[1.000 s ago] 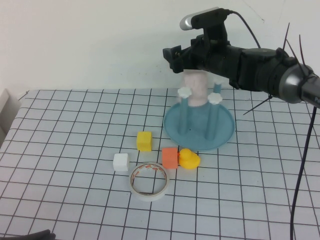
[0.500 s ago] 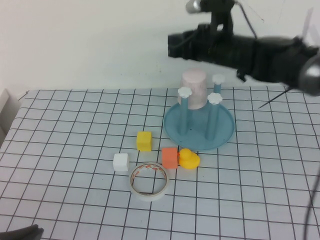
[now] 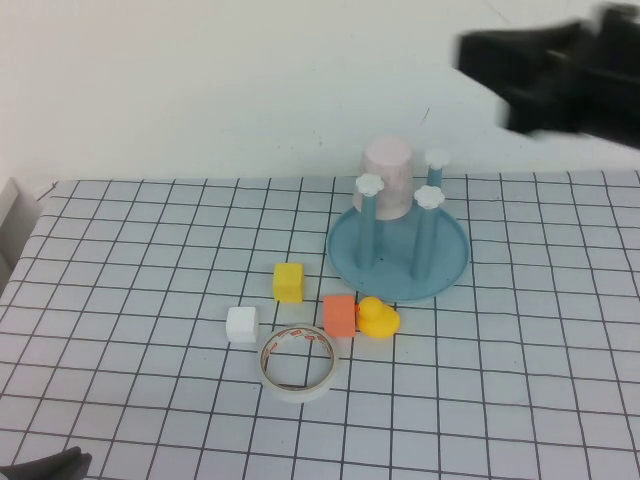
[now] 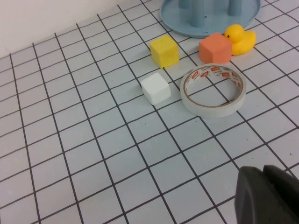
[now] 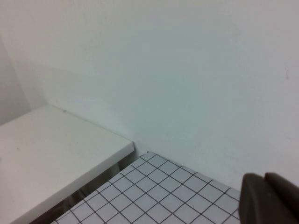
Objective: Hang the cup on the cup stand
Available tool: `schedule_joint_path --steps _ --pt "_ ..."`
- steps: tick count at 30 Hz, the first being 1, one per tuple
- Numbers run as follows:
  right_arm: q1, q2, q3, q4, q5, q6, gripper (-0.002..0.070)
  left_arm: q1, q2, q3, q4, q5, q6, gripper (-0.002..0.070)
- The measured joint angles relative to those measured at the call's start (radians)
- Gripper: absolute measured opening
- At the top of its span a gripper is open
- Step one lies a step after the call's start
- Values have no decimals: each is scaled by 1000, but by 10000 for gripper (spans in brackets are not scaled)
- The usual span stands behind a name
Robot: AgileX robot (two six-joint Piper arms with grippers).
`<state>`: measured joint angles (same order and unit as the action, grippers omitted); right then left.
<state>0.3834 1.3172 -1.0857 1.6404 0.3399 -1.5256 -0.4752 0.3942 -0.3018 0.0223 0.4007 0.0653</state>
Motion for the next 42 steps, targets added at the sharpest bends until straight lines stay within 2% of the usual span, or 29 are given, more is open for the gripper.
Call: schedule_joint_path --steps 13,19,34,42 --pt "0 -699 487 8 -131 0 5 0 0 0 2 -4 0 -1" --pt "0 -899 625 29 -161 0 5 0 0 0 2 -4 0 -1" --pt "0 -953 762 47 -157 0 4 0 0 0 4 -4 0 -1" --pt "0 -960 786 50 -214 -139 2 0 0 0 4 -4 0 -1"
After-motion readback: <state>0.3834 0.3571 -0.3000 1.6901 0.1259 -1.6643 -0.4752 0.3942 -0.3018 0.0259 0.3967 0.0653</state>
